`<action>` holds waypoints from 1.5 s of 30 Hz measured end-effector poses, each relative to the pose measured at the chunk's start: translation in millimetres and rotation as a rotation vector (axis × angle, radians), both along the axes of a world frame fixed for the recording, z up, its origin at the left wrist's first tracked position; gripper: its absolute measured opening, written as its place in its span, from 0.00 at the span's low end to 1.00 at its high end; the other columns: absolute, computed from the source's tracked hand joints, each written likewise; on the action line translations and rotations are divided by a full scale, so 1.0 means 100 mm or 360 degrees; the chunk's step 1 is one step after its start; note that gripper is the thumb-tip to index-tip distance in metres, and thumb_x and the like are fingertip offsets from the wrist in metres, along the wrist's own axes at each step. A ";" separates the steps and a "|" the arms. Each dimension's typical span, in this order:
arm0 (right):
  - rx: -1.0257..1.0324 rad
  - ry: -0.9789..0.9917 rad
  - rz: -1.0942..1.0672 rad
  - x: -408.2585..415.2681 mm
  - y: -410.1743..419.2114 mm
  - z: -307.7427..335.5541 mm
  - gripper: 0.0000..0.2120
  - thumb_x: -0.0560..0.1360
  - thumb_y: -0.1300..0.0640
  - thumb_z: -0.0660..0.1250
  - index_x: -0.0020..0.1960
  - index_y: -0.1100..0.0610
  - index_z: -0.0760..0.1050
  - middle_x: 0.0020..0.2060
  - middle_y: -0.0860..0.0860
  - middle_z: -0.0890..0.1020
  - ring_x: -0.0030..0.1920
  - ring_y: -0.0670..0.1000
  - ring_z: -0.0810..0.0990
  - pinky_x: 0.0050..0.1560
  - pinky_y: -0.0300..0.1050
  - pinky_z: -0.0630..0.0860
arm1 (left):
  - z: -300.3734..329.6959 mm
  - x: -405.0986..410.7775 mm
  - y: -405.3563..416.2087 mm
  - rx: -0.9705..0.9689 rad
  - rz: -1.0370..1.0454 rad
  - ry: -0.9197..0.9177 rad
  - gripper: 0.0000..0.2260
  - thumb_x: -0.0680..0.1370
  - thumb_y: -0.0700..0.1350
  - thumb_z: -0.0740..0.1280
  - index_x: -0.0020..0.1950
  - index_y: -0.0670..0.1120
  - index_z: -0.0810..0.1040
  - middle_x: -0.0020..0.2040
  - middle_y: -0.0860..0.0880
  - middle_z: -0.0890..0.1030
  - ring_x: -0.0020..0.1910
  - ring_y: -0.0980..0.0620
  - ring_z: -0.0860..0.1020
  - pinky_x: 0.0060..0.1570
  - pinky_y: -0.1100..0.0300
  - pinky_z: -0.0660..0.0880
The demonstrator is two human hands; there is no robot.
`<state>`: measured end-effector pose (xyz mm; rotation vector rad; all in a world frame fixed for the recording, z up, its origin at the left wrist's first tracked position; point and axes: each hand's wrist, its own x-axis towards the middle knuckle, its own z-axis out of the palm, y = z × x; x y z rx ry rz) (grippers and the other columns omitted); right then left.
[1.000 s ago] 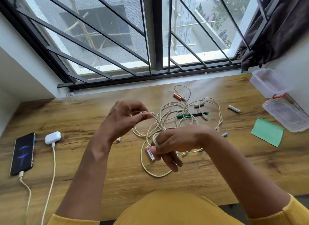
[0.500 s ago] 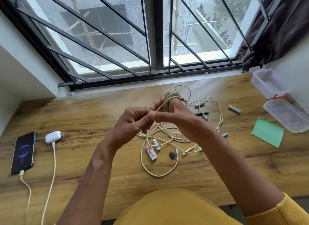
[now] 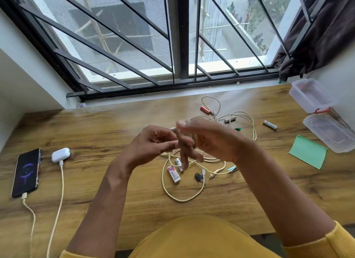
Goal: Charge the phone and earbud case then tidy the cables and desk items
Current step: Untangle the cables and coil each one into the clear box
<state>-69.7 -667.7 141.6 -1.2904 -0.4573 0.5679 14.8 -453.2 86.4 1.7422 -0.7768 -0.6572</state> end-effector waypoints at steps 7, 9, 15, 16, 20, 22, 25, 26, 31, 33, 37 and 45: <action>-0.0747 -0.0113 0.0325 -0.03 0.09 -0.07 0.30 0.87 0.48 0.62 0.34 0.69 0.73 0.25 0.56 0.77 0.26 0.50 0.78 0.43 0.28 0.74 | 0.09 0.08 0.06 0.0072 0.0143 -0.0052 0.04 0.75 0.49 0.80 0.49 0.53 0.90 0.41 0.47 0.88 0.39 0.55 0.84 0.38 0.62 0.79; -0.0921 -0.0147 0.0322 -0.03 0.12 -0.09 0.31 0.85 0.44 0.64 0.32 0.65 0.75 0.25 0.55 0.78 0.25 0.47 0.74 0.38 0.28 0.72 | 0.11 0.07 0.05 0.0046 0.0227 -0.0076 0.06 0.72 0.49 0.80 0.48 0.51 0.90 0.41 0.46 0.88 0.39 0.51 0.85 0.40 0.57 0.82; -0.1077 -0.0084 0.0102 0.02 0.14 -0.23 0.19 0.80 0.48 0.74 0.37 0.59 0.75 0.29 0.56 0.77 0.29 0.53 0.76 0.36 0.47 0.77 | 0.20 -0.03 0.03 -0.0134 0.0208 0.0009 0.11 0.74 0.33 0.78 0.55 0.42 0.88 0.51 0.44 0.89 0.54 0.47 0.88 0.55 0.58 0.84; -0.1075 -0.0084 0.0088 0.02 0.14 -0.25 0.18 0.79 0.49 0.75 0.35 0.54 0.75 0.28 0.54 0.77 0.28 0.52 0.76 0.34 0.45 0.77 | 0.21 -0.04 0.04 -0.0141 0.0166 0.0045 0.13 0.75 0.30 0.76 0.57 0.41 0.87 0.53 0.43 0.89 0.56 0.45 0.87 0.57 0.56 0.83; -0.0968 -0.0078 0.0028 0.03 0.10 -0.28 0.21 0.79 0.54 0.75 0.31 0.49 0.72 0.27 0.53 0.75 0.27 0.51 0.75 0.31 0.40 0.74 | 0.24 -0.07 0.05 -0.0137 0.0046 0.0050 0.18 0.77 0.23 0.69 0.63 0.38 0.84 0.58 0.40 0.87 0.60 0.42 0.86 0.61 0.55 0.82; -0.0816 -0.0056 0.0043 0.03 0.07 -0.28 0.20 0.80 0.59 0.74 0.33 0.52 0.70 0.30 0.59 0.73 0.26 0.50 0.73 0.29 0.40 0.75 | 0.25 -0.10 0.03 -0.0173 0.0055 0.0037 0.17 0.78 0.24 0.69 0.63 0.36 0.84 0.58 0.40 0.87 0.60 0.42 0.85 0.61 0.55 0.82; -0.0547 -0.0017 0.0026 0.03 0.04 -0.27 0.18 0.80 0.65 0.72 0.35 0.55 0.70 0.34 0.62 0.74 0.24 0.46 0.73 0.26 0.38 0.75 | 0.25 -0.15 -0.01 -0.0299 0.0107 0.0014 0.14 0.78 0.33 0.71 0.64 0.37 0.84 0.58 0.40 0.84 0.61 0.44 0.84 0.61 0.55 0.81; -0.0456 -0.0011 -0.0008 0.03 0.03 -0.26 0.16 0.79 0.66 0.71 0.36 0.57 0.70 0.34 0.63 0.73 0.24 0.45 0.73 0.26 0.37 0.74 | 0.25 -0.15 -0.01 -0.0345 0.0127 0.0029 0.14 0.79 0.36 0.71 0.64 0.38 0.84 0.59 0.39 0.82 0.62 0.44 0.83 0.62 0.53 0.80; -0.0117 0.0085 -0.0140 0.04 -0.01 -0.25 0.10 0.72 0.66 0.73 0.37 0.57 0.75 0.31 0.59 0.74 0.33 0.71 0.72 0.23 0.41 0.72 | 0.21 -0.19 -0.05 -0.0564 0.0040 0.0207 0.15 0.83 0.38 0.67 0.69 0.39 0.81 0.62 0.39 0.85 0.64 0.41 0.83 0.63 0.52 0.80; 0.0018 0.0135 -0.0124 0.04 -0.01 -0.24 0.11 0.70 0.63 0.73 0.39 0.65 0.72 0.25 0.55 0.71 0.31 0.65 0.72 0.30 0.48 0.75 | 0.20 -0.20 -0.07 -0.0612 0.0062 0.0295 0.15 0.83 0.38 0.67 0.70 0.42 0.81 0.60 0.40 0.86 0.62 0.42 0.85 0.61 0.51 0.82; 0.0295 0.0149 0.0037 0.07 -0.01 -0.24 0.13 0.77 0.55 0.61 0.40 0.64 0.71 0.21 0.54 0.61 0.21 0.55 0.61 0.36 0.56 0.74 | 0.21 -0.19 -0.10 -0.0619 0.0020 0.0280 0.17 0.84 0.38 0.66 0.73 0.40 0.79 0.62 0.38 0.85 0.63 0.37 0.84 0.61 0.46 0.82; 0.0537 0.0343 0.0130 0.15 -0.06 -0.31 0.17 0.77 0.52 0.45 0.43 0.60 0.67 0.25 0.58 0.68 0.28 0.60 0.63 0.40 0.54 0.70 | 0.24 -0.13 -0.16 -0.0480 0.0027 0.0197 0.17 0.84 0.35 0.64 0.73 0.35 0.76 0.61 0.39 0.86 0.61 0.40 0.85 0.61 0.45 0.82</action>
